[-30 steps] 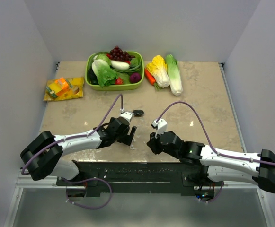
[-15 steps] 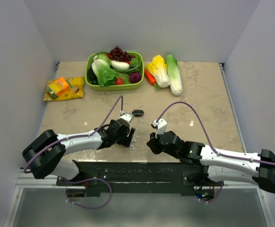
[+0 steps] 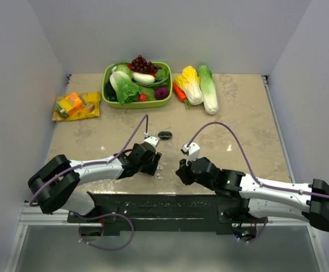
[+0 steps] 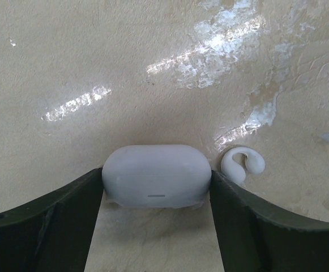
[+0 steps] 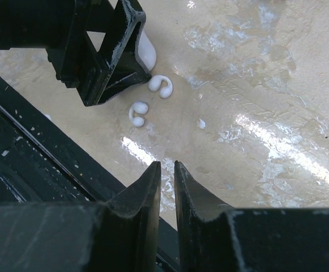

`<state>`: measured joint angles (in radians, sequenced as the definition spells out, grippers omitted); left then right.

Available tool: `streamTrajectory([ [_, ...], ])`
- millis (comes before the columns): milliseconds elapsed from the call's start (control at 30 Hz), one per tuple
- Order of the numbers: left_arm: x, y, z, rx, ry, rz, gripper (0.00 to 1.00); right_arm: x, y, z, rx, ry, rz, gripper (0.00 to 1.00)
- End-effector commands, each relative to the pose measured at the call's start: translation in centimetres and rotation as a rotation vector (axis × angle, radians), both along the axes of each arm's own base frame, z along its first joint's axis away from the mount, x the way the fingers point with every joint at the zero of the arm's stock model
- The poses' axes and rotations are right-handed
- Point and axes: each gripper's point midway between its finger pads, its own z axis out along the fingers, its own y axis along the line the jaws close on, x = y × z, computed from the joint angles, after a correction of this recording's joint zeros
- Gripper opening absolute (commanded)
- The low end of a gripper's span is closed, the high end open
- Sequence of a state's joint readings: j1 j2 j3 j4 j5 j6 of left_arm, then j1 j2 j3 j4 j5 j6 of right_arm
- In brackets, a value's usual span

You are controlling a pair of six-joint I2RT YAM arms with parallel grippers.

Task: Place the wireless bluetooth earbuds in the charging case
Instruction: Pick up the charging case at the center of the board.

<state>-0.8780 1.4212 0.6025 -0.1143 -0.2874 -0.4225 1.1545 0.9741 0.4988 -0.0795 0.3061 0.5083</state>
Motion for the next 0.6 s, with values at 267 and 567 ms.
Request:
streamTrajectory([
  [267,-0.98,0.04,-0.76,0.012,0.047,-0.012,0.86,0.55,-0.2,0.5,0.013,-0.022,-0.031,0.21],
  [567,-1.48,-0.02,-1.24,0.01,0.071,0.005,0.82,0.56,-0.13,0.54,0.013,-0.022,-0.029,0.22],
])
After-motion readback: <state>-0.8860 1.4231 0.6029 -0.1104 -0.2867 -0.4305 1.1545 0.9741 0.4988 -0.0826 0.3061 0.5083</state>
